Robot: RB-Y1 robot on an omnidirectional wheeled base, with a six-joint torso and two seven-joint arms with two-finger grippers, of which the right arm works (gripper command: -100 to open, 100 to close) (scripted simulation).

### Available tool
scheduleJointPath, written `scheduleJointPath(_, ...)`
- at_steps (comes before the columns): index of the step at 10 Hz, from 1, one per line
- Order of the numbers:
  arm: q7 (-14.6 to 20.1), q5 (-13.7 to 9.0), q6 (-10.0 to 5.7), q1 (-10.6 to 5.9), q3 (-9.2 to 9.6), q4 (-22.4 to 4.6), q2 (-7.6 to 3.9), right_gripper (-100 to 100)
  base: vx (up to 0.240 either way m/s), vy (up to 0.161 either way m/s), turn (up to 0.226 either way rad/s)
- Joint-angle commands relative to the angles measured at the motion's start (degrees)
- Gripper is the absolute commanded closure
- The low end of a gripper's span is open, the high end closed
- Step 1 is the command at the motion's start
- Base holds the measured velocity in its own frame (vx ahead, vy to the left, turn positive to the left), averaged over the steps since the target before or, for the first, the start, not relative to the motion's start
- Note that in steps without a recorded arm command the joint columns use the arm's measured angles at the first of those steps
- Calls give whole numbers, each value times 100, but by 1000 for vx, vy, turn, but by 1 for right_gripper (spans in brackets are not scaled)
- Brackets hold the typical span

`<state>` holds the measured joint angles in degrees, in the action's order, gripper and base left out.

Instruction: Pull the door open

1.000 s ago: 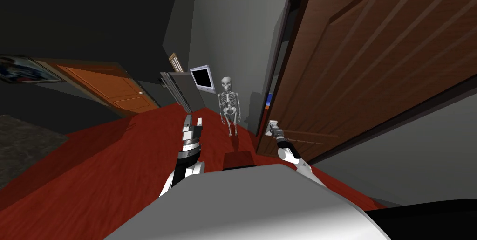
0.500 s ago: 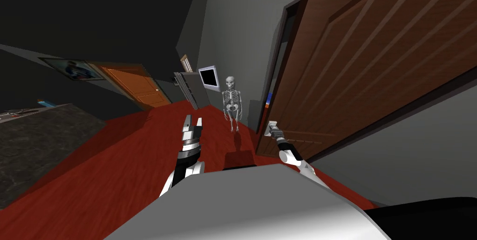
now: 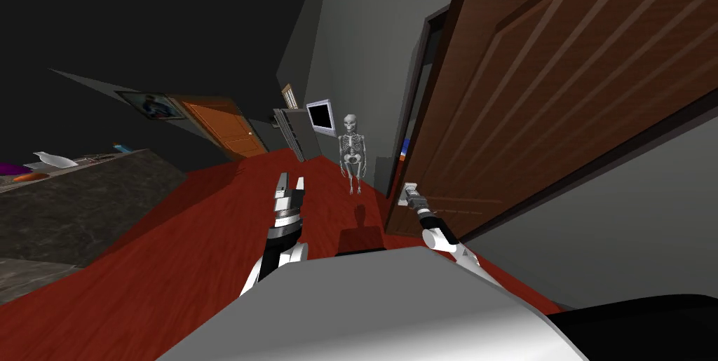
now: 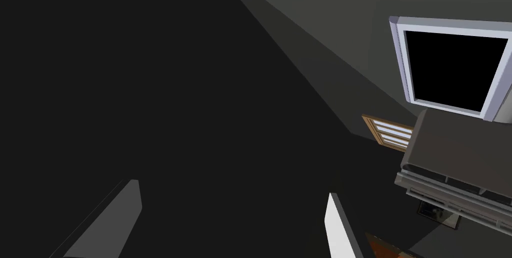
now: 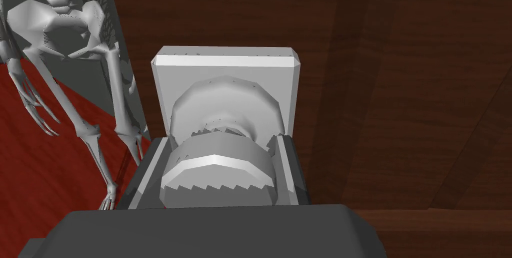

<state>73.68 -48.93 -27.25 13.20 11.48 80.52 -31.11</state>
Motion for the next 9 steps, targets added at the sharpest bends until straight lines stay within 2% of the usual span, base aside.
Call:
scheduleJointPath(1,78,-1,-86,70,109,51,-106,100,-228,-58,137)
scheduleJointPath(8,338,-25,-375,313,422,249,-503,100,-199,-57,117)
scheduleJointPath(9,317,-23,-336,297,405,216,-472,100,-66,-30,34)
